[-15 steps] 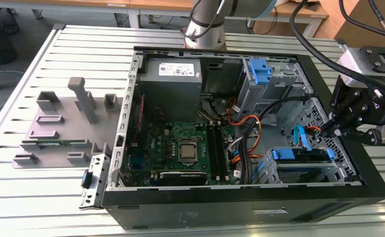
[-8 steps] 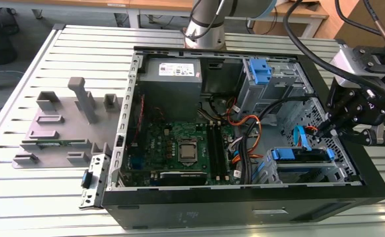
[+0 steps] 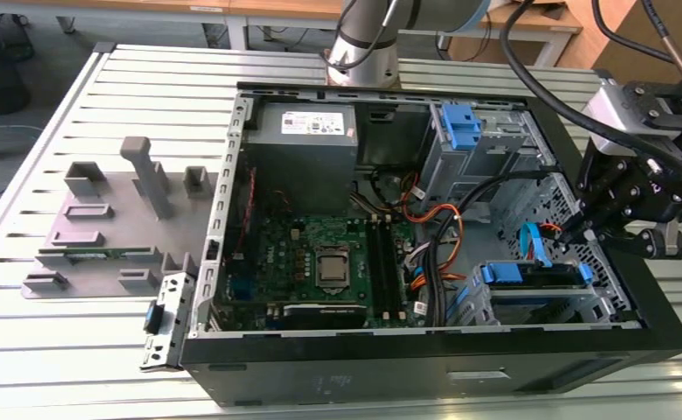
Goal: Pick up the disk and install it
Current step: 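Insert the second disk wire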
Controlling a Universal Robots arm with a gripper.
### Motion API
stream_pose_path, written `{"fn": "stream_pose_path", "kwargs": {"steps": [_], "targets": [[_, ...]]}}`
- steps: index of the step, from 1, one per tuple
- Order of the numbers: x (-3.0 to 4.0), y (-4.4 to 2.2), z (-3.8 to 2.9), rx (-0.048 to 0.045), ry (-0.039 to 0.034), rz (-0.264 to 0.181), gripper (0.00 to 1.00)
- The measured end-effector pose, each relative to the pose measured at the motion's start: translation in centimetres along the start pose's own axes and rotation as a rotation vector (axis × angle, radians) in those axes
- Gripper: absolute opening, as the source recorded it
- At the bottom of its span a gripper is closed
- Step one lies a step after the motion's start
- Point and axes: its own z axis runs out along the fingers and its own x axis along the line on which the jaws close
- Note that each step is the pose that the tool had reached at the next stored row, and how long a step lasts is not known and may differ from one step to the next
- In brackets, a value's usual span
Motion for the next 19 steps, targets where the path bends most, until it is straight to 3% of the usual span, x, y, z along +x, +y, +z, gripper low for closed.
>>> {"fn": "stream_pose_path", "kwargs": {"steps": [6,19], "targets": [[0.15,0.06,-0.02,0.0001,0.0001,0.0,0.17],[1.84,0.73,-0.12,0.001,0.0001,0.0,0.17]]}}
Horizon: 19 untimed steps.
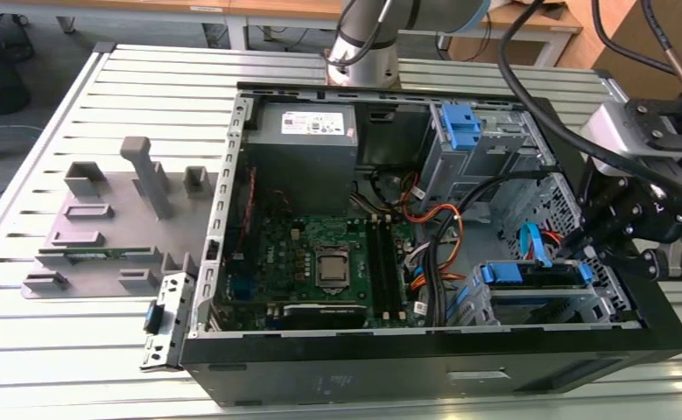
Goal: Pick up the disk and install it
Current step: 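Insert the second disk wire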
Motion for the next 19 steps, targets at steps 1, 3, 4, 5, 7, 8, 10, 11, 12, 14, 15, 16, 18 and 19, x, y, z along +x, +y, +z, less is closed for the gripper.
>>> {"fn": "stream_pose_path", "kwargs": {"steps": [1,3,4,5,7,8,10,11,12,14,15,16,18,19], "targets": [[0.11,0.01,0.01,0.0,0.0,0.0,0.17],[0.26,0.05,0.04,0.0,-0.0001,0.0,0.17],[0.3,0.09,0.07,-0.0001,-0.0002,0.0,0.17],[0.35,0.12,0.08,0.0,0.0,0.0,0.17],[0.48,0.15,0.11,0.0,0.0,0.0,0.17],[0.56,0.17,0.13,0.0,0.0,0.0,0.17],[0.71,0.18,0.17,0.0,0.0001,0.0,0.17],[0.78,0.18,0.21,-0.0002,0.0,0.0,0.17],[0.83,0.18,0.28,-0.0004,-0.0001,0.0,0.17],[0.89,0.18,0.41,-0.0008,0.0,0.0,0.17],[0.91,0.18,0.46,-0.0011,0.0001,0.0,0.17],[0.93,0.18,0.49,-0.0011,0.0003,0.0,0.17],[0.94,0.17,0.56,-0.0014,0.0002,0.0,0.17],[0.95,0.17,0.61,-0.0017,0.0001,0.0,0.17]]}}
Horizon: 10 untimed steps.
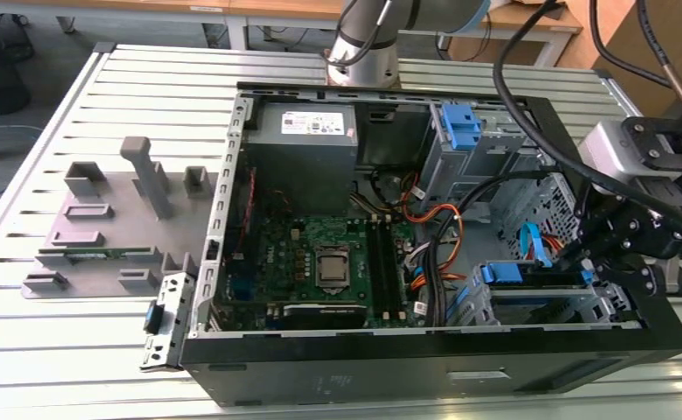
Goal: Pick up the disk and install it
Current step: 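Insert the second disk wire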
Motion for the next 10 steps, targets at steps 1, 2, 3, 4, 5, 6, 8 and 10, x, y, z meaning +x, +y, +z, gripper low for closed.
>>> {"fn": "stream_pose_path", "kwargs": {"steps": [1,2,3,4,5,6,8,10], "targets": [[0.01,0.0,0.05,-0.0003,0.0,0.0,0.17],[0.01,0.0,0.09,-0.0005,0.0001,0.0,0.17],[0.02,0.0,0.12,-0.0007,0.0002,0.0,0.17],[0.02,-0.01,0.13,-0.0008,0.0004,0.0,0.17],[0.03,-0.01,0.15,-0.0008,0.0003,0.0,0.17],[0.02,-0.01,0.16,-0.0008,0.0001,0.0,0.17],[0.02,-0.01,0.16,-0.0008,0.0002,0.0,0.17],[0.03,-0.01,0.23,-0.0007,0.0011,0.0,0.17]]}}
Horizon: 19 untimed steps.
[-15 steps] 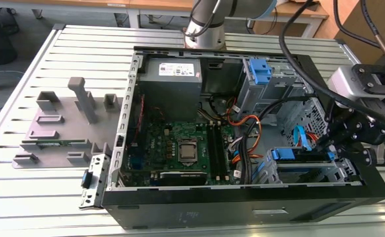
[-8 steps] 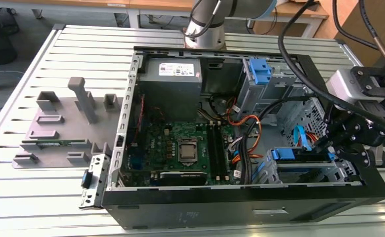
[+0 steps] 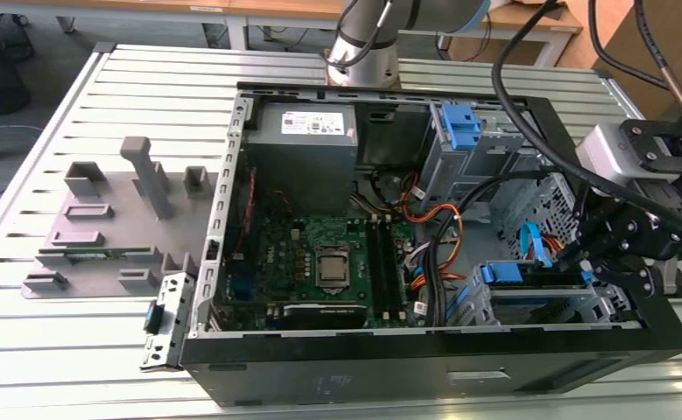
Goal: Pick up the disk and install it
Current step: 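Insert the second disk wire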
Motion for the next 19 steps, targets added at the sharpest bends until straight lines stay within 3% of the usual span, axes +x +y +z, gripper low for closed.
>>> {"fn": "stream_pose_path", "kwargs": {"steps": [9,10,19], "targets": [[0.01,0.0,0.03,0.0,0.0001,0.0,0.18],[0.01,0.0,0.04,0.0,0.0001,0.0,0.24],[0.0,-0.28,0.06,-0.0001,0.0004,0.0,0.24]]}}
